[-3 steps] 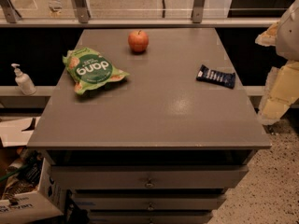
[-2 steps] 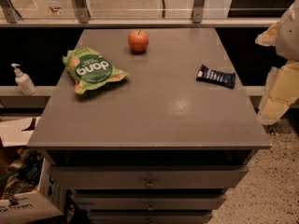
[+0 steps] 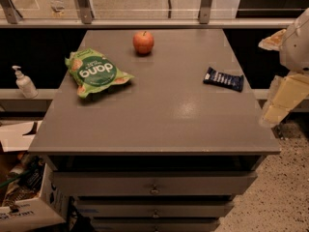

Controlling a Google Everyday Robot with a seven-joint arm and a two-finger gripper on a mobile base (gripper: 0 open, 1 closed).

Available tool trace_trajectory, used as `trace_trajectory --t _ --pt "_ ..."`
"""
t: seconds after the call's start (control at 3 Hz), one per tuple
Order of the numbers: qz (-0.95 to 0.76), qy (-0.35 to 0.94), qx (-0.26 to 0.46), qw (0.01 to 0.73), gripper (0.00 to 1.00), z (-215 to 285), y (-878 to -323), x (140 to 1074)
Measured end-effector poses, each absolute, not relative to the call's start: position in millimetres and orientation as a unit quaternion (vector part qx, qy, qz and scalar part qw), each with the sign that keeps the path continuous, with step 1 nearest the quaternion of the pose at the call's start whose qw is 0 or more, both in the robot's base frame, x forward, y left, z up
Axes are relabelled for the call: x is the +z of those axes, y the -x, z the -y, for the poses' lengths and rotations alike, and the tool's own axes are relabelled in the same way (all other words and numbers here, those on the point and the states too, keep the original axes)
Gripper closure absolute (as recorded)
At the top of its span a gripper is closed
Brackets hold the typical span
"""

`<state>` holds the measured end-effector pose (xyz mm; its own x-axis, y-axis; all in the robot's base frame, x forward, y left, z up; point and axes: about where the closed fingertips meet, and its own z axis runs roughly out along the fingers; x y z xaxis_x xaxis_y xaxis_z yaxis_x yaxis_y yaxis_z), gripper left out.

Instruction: Move rxbar blueberry near apple

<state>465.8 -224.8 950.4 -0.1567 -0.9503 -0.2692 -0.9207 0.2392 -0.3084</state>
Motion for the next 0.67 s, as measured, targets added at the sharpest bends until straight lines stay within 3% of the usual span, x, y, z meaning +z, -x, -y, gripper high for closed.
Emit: trace_trajectory --t 0.67 --pt "-0.746 0.612 0.009 0.261 0.00 247 -540 917"
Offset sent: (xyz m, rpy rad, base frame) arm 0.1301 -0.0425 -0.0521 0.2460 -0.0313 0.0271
